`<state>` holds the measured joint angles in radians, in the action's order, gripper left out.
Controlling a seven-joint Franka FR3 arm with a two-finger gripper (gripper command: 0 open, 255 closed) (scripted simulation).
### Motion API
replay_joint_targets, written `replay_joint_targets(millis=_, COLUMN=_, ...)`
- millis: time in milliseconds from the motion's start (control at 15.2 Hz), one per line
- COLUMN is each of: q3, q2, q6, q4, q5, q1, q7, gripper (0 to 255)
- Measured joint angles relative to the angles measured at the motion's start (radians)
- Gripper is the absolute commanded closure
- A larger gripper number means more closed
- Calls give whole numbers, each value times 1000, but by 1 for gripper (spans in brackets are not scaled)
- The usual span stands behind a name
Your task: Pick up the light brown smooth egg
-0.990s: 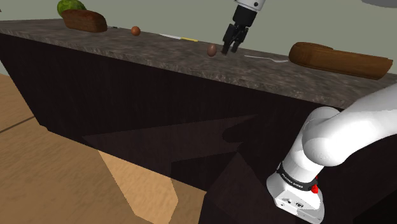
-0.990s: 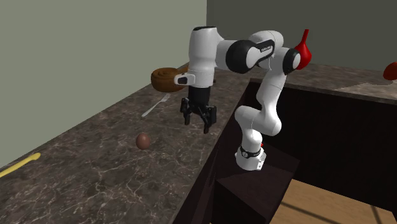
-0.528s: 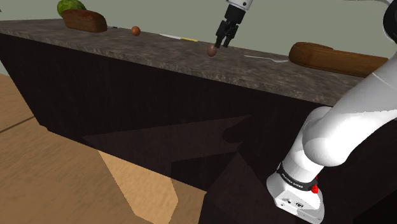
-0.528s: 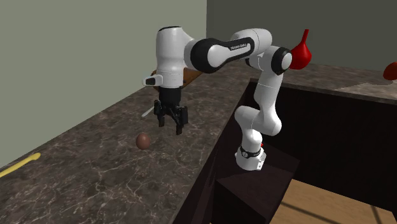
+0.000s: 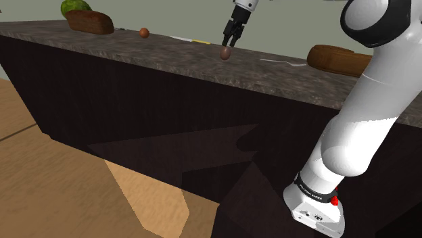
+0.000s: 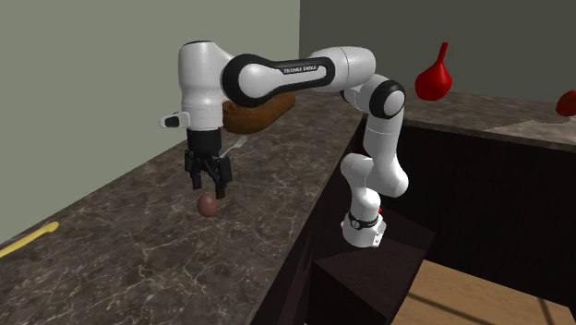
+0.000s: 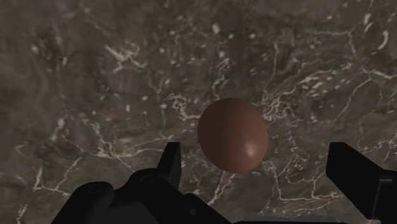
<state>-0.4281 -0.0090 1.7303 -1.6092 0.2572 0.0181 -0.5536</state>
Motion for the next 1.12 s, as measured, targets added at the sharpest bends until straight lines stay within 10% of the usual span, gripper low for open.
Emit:
replay_joint_targets(millis=462, q3=0, q2=3, q6=75, q4=-75, q5=8, q1=0, q7=-25, gripper=0)
replay_joint_targets(millis=528, q3=0, q2=2, q6=82, q4=-83, q5=8, q1=0, q7=-26, gripper=255)
replay_joint_targets(millis=1122, q3=1, q2=2, q6=90, q4=-90, q5=9, q1=1, q7=-27, gripper=255)
